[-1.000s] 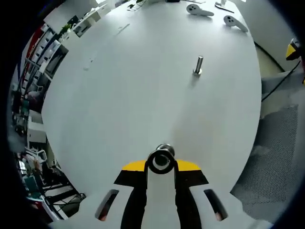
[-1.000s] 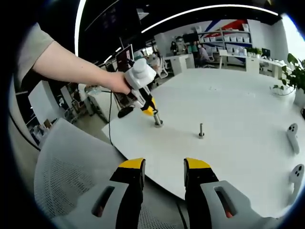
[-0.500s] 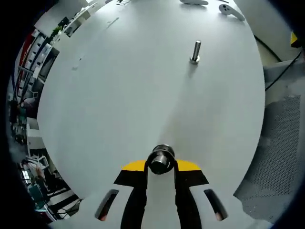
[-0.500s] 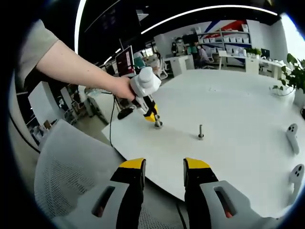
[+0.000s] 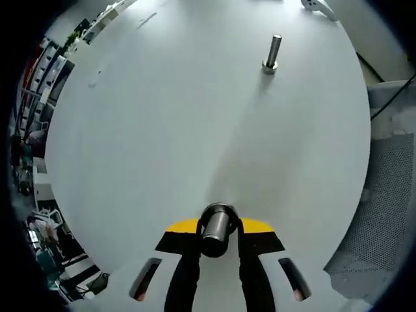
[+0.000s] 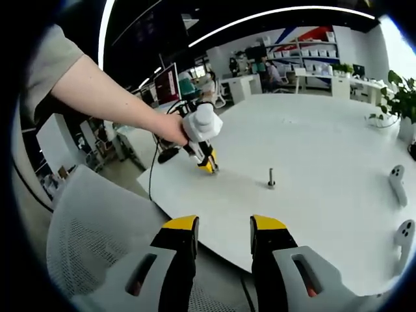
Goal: Place the washer onto the threaded stud by aligning its center hole with the stud, sliding it down to the base, and recovering from edge contact or off-axis alignment until the washer reaches the visible bottom stop.
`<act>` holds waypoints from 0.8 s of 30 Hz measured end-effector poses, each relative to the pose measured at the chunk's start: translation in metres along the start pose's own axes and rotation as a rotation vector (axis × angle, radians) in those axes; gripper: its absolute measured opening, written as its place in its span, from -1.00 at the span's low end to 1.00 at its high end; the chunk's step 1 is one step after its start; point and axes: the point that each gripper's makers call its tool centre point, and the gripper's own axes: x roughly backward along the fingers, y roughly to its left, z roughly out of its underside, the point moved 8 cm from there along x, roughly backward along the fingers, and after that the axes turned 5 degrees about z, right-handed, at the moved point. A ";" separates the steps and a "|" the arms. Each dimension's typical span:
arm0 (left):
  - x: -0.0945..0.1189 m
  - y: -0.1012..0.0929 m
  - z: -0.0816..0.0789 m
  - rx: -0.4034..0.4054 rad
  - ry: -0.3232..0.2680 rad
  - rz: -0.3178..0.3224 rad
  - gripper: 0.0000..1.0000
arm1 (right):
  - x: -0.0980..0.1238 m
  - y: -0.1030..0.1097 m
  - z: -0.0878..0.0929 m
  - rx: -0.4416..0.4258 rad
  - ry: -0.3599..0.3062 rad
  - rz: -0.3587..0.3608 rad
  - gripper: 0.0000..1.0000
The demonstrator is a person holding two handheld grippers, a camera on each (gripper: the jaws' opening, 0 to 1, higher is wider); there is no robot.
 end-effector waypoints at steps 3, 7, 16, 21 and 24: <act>-0.002 -0.001 0.000 -0.018 -0.005 0.000 -0.60 | 0.000 0.000 0.000 0.007 0.001 0.001 -0.33; -0.006 -0.005 0.001 0.003 -0.051 0.032 -0.52 | -0.001 0.001 0.003 0.014 0.027 0.003 -0.33; 0.016 -0.004 0.011 0.080 -0.206 -0.034 -0.23 | -0.002 0.002 0.004 0.031 0.048 -0.002 -0.33; 0.037 -0.009 0.023 0.132 -0.321 -0.064 -0.22 | -0.002 0.001 0.004 0.020 0.050 0.001 -0.33; 0.047 -0.012 0.029 0.145 -0.376 -0.115 -0.21 | -0.002 0.001 0.005 0.019 0.060 -0.001 -0.33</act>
